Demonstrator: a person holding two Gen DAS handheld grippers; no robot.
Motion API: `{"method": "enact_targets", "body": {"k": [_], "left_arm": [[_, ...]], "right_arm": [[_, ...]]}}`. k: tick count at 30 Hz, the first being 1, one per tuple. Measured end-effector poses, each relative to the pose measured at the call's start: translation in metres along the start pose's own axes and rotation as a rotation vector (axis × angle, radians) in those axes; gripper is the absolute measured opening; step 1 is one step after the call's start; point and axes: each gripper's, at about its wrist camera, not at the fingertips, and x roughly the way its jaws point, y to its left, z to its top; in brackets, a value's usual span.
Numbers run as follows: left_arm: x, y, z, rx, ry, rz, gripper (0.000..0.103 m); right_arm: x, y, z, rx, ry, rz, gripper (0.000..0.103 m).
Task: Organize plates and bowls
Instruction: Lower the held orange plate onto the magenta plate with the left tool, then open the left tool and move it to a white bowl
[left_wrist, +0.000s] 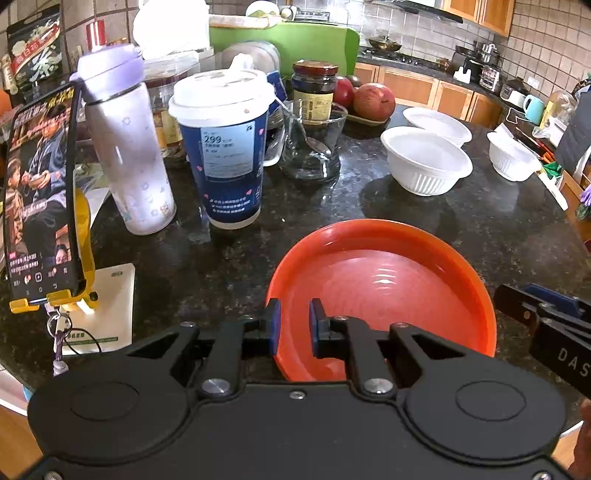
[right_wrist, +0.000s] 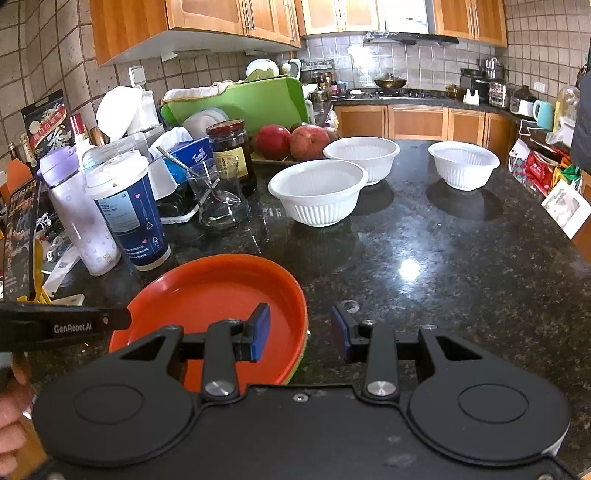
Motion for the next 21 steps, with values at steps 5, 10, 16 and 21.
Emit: {"method": "enact_targets", "body": {"k": [5, 10, 16, 21], "left_arm": [[-0.004, -0.012, 0.004, 0.02, -0.02, 0.001, 0.021], [-0.007, -0.029, 0.012, 0.03, -0.032, -0.014, 0.021], [-0.005, -0.056, 0.024, 0.026, -0.038, -0.016, 0.021], [0.003, -0.081, 0.035, -0.002, 0.002, -0.062, 0.021]], "right_arm": [[0.0, -0.008, 0.001, 0.004, 0.015, 0.018, 0.038], [0.001, -0.024, 0.004, 0.003, 0.032, 0.044, 0.038], [0.002, -0.059, 0.012, 0.004, 0.038, 0.047, 0.038], [0.003, -0.094, 0.027, 0.003, 0.042, 0.063, 0.038]]}}
